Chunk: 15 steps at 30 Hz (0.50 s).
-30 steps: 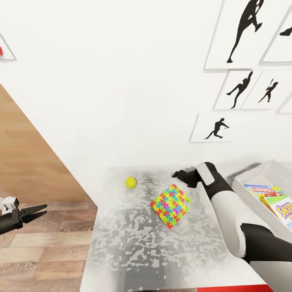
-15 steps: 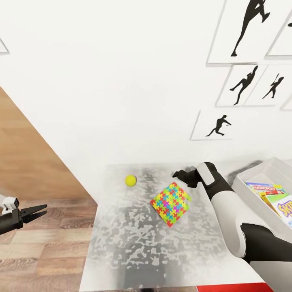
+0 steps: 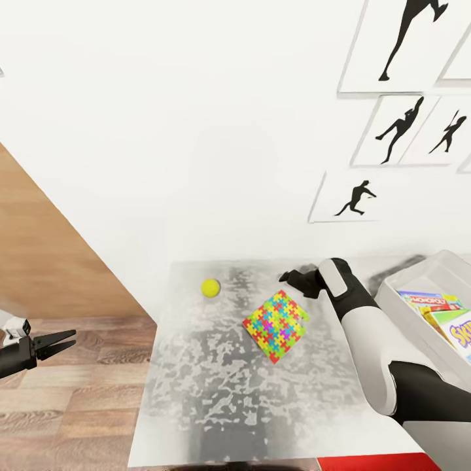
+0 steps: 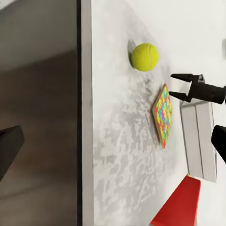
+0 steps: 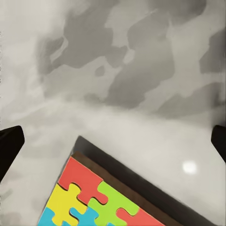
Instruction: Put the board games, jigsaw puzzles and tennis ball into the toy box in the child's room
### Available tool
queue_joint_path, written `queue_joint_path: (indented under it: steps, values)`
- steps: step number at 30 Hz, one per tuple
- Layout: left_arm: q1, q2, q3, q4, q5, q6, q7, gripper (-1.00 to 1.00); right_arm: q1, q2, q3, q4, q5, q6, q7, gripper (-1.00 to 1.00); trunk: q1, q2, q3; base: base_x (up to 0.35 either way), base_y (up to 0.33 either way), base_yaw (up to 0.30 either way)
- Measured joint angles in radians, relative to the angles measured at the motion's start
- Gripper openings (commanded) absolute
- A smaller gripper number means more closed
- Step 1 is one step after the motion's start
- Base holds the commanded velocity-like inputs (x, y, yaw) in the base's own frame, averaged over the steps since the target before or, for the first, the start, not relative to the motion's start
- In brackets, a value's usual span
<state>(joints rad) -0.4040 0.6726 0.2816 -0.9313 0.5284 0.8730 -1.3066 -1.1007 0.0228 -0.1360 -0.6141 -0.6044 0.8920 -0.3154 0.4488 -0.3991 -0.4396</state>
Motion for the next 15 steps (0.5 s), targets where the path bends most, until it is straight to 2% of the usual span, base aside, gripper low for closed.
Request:
queue_joint_path:
  steps: [6,15]
  values:
    - [0.0,0.0,-0.002,0.0,0.0,0.0,0.0,1.0,0.002,-0.001,0.0,-0.01,-0.021,-0.009,0.0,1.0,0.001,0.001,-0.002,-0.079,0.025,0.0]
    - [0.0,-0.001,-0.002,0.0,0.0,-0.001,0.0,1.0,0.004,-0.001,0.0,-0.014,-0.018,-0.009,0.0,1.0,0.001,0.001,-0.002,-0.09,0.021,0.0]
